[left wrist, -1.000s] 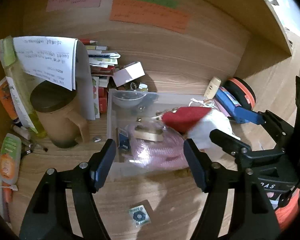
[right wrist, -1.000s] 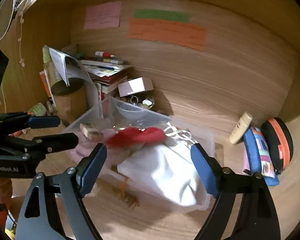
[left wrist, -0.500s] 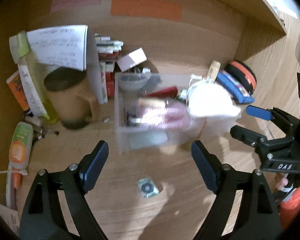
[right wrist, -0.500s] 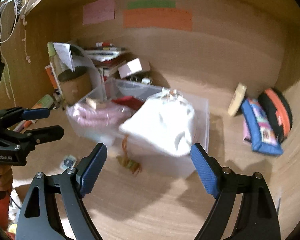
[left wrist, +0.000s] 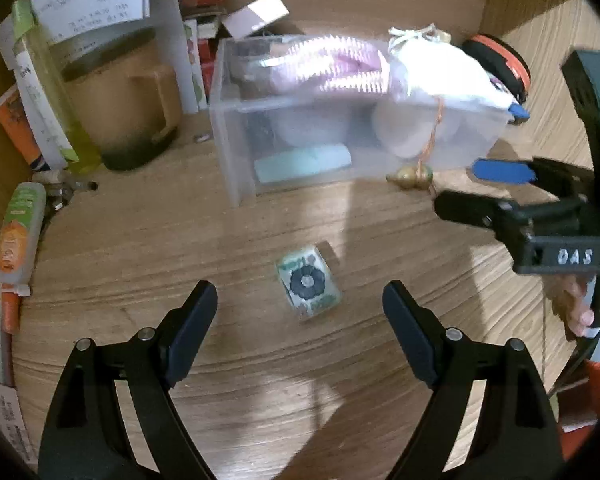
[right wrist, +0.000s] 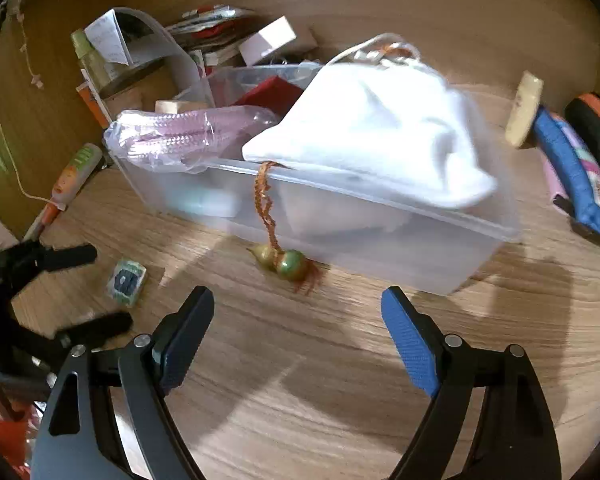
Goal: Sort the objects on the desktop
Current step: 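Move the left tool to the white dotted tile while the right tool approaches the gourd beads, then grasp the white dotted tile with the left tool while the right tool grasps the gourd beads, then carry the tile into the bin with the left tool while the right tool carries the beads there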
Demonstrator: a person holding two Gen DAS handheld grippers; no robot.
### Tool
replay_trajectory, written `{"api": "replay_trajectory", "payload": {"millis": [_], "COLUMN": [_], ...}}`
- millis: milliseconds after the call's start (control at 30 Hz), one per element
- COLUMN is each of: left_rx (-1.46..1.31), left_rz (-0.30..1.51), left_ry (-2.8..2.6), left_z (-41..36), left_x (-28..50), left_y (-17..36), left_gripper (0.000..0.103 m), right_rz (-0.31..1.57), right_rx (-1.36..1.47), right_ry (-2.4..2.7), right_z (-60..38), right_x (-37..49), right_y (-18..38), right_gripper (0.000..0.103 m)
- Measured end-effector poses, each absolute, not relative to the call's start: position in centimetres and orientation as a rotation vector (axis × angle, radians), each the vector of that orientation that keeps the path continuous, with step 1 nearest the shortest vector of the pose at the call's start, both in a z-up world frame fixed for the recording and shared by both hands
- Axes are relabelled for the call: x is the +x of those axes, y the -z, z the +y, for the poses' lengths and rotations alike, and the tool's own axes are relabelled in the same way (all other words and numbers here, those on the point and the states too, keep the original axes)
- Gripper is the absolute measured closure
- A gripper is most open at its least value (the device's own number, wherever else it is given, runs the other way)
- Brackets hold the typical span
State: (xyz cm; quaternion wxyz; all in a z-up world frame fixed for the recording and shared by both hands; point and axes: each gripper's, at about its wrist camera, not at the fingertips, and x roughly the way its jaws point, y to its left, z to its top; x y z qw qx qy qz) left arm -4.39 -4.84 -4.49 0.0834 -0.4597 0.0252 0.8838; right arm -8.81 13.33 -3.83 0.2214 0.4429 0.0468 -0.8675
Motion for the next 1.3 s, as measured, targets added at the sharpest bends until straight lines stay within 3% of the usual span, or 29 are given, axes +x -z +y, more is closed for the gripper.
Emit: {"api": "replay_trajectory", "payload": {"millis": [167,300,400,500,600,700,767,833,867,1300], "left_rx": [-1.339,-1.399,-1.392,-1.386,-1.376,-1.371,-1.369,-1.364,-1.357,-1.213], "left_rz": [0.104,0.107,0.114,0.134,0.132,0.123,0.107,0.096,0.097,-0.061], "left_ry": [-2.649,-2.621,-2.632,-2.639,-2.646,-2.655,-2.651,-2.647,-2.655,-2.716], "left_z": [-4.7,-4.8,-4.7,-4.5,-4.7,-4.9,-5.1,-5.3,-5.3,-6.5], "left_x": [-3.9,-4.6,-4.6,-4.5,-4.3,-4.2,-4.1,-3.9,-3.8,-2.9], "left_y": [4.2,4.9,4.9,4.9,4.9,4.8,4.8,4.8,4.7,1.2], "left_gripper": [0.020,0.043,0.046,0.054,0.067,0.079,0.079,0.079,0.079,0.079], "right_rz": [0.117,0.146,0.179,0.180,0.176,0.164,0.157,0.152,0.150,0.067], "right_rx": [1.252,1.240,1.235,1.249,1.250,1.253,1.257,1.259,1.259,1.154], "right_ry": [2.365,2.350,2.358,2.361,2.382,2.409,2.435,2.446,2.439,2.353], "right_z": [12.1,10.7,9.6,9.1,8.9,9.1,9.4,9.6,9.8,11.0], "right_x": [-9.6,-9.6,-9.6,-9.8,-9.7,-9.5,-9.5,-9.6,-9.6,-6.7], "right_y": [4.5,4.8,5.1,5.4,5.5,5.5,5.5,5.6,5.6,3.7], "right_gripper": [0.021,0.021,0.022,0.030,0.033,0.042,0.053,0.071,0.074,0.074]}}
